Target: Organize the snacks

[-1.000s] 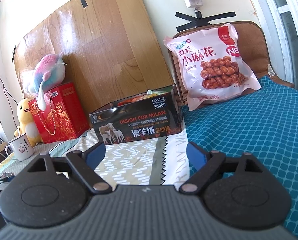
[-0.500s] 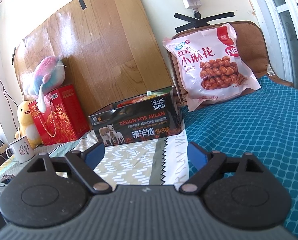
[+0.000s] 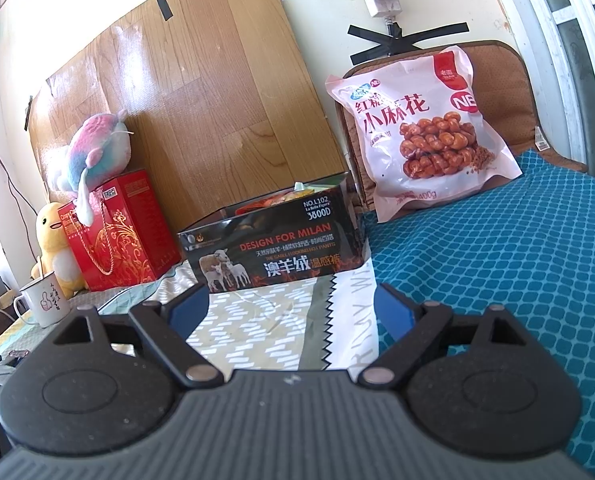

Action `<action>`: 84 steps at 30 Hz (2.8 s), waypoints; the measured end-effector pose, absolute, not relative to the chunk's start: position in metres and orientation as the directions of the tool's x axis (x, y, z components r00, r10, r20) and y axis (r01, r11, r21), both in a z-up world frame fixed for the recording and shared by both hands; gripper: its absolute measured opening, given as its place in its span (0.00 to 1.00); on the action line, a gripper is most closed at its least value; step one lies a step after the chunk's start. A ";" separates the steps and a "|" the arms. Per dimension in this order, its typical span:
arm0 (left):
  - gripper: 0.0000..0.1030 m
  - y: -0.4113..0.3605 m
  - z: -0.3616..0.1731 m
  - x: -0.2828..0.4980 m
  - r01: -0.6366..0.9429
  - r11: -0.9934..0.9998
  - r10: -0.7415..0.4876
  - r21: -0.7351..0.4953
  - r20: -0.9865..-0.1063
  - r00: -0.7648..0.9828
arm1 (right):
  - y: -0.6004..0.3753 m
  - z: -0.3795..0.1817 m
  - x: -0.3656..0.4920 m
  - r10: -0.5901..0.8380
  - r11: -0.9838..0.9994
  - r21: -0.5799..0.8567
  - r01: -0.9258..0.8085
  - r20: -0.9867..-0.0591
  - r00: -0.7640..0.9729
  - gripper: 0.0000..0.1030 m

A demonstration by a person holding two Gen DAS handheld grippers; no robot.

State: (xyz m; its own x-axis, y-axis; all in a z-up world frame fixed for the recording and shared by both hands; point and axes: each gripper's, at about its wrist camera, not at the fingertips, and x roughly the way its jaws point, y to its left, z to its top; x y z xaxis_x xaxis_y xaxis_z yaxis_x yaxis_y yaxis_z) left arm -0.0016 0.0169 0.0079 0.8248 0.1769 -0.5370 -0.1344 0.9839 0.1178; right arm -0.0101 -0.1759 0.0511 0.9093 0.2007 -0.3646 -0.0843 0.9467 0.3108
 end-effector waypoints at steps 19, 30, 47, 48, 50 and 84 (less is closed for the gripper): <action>1.00 0.016 0.009 -0.004 -0.167 0.976 0.215 0.140 -0.511 0.832 | -0.176 0.051 -0.009 0.211 0.941 0.327 -0.088 -0.365 0.907 0.92; 1.00 0.016 0.012 -0.011 -0.206 0.969 0.248 0.139 -0.455 0.855 | -0.177 0.052 -0.010 0.209 0.939 0.335 -0.083 -0.361 0.909 0.92; 1.00 0.020 0.008 -0.005 -0.193 0.974 0.228 0.122 -0.505 0.833 | -0.177 0.052 -0.010 0.207 0.938 0.336 -0.081 -0.360 0.909 0.92; 1.00 0.020 0.008 -0.005 -0.190 0.974 0.225 0.121 -0.509 0.831 | -0.176 0.052 -0.009 0.208 0.938 0.336 -0.081 -0.361 0.909 0.92; 1.00 0.020 0.007 -0.004 -0.186 0.975 0.221 0.118 -0.517 0.827 | -0.176 0.052 -0.010 0.207 0.938 0.336 -0.080 -0.361 0.909 0.93; 1.00 0.021 0.002 0.002 -0.144 0.984 0.178 0.105 -0.581 0.794 | -0.175 0.051 -0.009 0.203 0.939 0.335 -0.077 -0.360 0.911 0.93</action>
State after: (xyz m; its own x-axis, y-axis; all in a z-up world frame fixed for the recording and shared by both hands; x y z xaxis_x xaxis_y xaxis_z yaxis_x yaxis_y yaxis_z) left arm 0.0022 0.0211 0.0020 0.7941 0.1784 -0.5810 -0.1441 0.9840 0.1051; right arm -0.0091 -0.1754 0.0507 0.9106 0.2029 -0.3601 -0.0770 0.9392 0.3347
